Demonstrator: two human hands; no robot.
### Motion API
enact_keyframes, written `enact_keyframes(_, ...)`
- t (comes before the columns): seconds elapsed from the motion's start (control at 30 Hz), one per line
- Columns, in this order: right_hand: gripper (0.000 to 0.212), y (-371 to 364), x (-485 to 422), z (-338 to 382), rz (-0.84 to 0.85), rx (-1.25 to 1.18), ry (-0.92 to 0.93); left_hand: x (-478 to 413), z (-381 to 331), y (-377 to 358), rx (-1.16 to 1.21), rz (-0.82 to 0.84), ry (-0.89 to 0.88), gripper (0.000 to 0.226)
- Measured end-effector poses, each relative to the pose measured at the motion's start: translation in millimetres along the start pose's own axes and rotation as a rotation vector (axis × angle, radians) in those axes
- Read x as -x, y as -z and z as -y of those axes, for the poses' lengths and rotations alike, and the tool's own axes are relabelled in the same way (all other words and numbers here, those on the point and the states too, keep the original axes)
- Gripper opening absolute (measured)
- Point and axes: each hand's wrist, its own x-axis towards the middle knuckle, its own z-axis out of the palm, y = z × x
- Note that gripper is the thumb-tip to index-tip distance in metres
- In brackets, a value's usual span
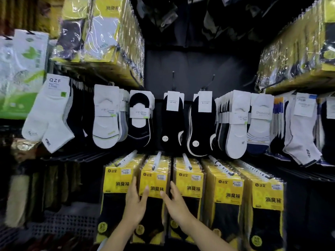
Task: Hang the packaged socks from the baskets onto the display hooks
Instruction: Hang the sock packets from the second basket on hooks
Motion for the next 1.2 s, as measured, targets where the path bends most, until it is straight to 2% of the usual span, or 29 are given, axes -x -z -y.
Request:
enact_keyframes(0.13,0.073,-16.9,-21.2,-9.3,-0.036,-0.099,-0.035,-8.9,11.7,-4.8,0.018,0.073,0.007,0.068)
enact_keyframes(0.27,0.077,-23.6,-36.1,-22.5,-0.112,-0.185,-0.066,-13.1,27.7,-6.3,0.119,0.057,0.02,0.074)
enact_keyframes(0.47,0.088,-32.2,-48.6,-48.5,-0.095,-0.275,-0.193,-32.1,49.4,-20.2,0.189,0.15,0.088,0.069)
enact_keyframes(0.6,0.095,-34.9,-55.3,-57.6,-0.105,-0.29,-0.153,-37.2,60.4,-26.6,0.193,0.145,0.105,0.07)
enact_keyframes(0.77,0.087,-38.2,-55.8,-55.2,-0.117,-0.282,-0.109,-36.3,58.8,-28.4,0.19,0.116,0.049,0.064)
enact_keyframes(1.0,0.069,-38.2,-35.9,-46.2,-0.183,-0.231,-0.117,-7.6,45.0,-23.8,0.193,0.014,0.011,0.078)
enact_keyframes(1.2,0.063,-31.4,-9.3,-21.7,-0.22,-0.146,0.046,18.8,28.2,1.9,0.143,-0.013,-0.13,0.074)
